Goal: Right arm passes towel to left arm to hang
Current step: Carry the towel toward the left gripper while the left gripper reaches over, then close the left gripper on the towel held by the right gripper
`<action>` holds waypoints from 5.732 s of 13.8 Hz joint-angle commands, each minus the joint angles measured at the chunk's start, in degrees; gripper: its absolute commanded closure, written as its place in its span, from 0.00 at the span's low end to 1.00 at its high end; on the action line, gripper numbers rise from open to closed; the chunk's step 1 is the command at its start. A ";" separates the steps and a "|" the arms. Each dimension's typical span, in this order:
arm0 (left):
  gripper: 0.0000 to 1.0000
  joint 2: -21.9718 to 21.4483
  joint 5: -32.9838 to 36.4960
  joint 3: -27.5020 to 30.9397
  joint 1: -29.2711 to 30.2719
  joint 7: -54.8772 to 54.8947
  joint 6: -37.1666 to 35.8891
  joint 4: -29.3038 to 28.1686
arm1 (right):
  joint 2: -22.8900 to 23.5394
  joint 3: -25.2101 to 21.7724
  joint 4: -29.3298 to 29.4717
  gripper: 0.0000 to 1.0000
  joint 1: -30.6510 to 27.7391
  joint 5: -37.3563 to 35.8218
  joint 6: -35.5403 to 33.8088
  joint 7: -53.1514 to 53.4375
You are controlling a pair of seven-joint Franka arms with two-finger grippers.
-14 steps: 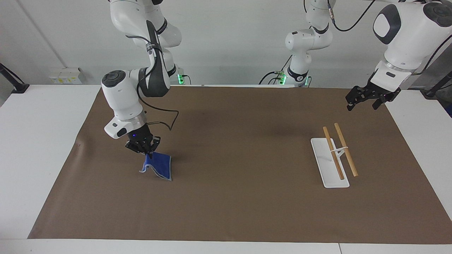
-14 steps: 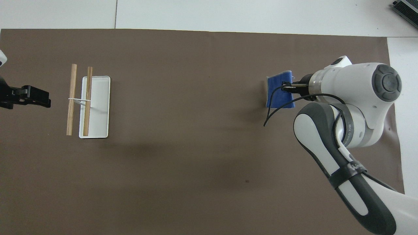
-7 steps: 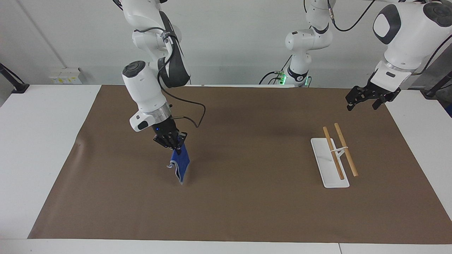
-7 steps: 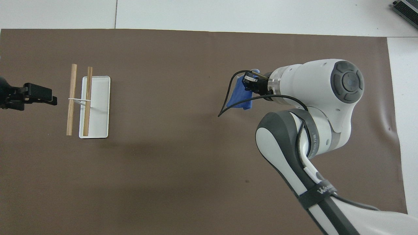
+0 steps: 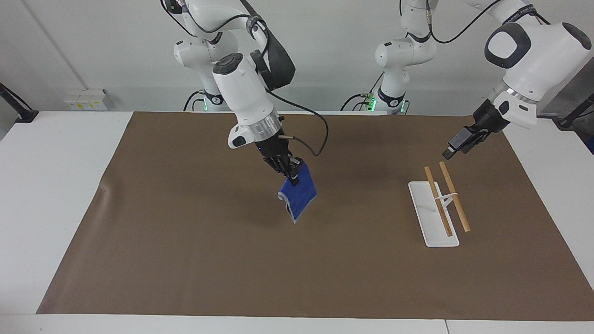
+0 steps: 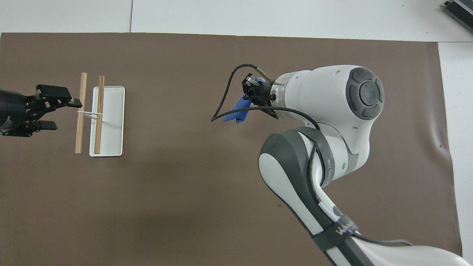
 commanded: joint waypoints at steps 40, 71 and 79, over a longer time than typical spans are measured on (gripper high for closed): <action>0.00 5.31 -16.54 0.06 -19.28 -50.16 29.99 -12.63 | 3.73 -0.11 5.23 1.00 6.39 15.28 6.82 21.82; 1.00 6.54 -16.54 -0.21 -25.42 -50.37 43.05 -13.34 | 3.73 -0.11 5.14 1.00 6.39 15.28 6.82 21.73; 1.00 6.80 -16.19 -0.12 -24.91 -24.95 42.96 -12.37 | 3.64 -0.11 5.05 0.36 6.30 15.20 6.73 21.56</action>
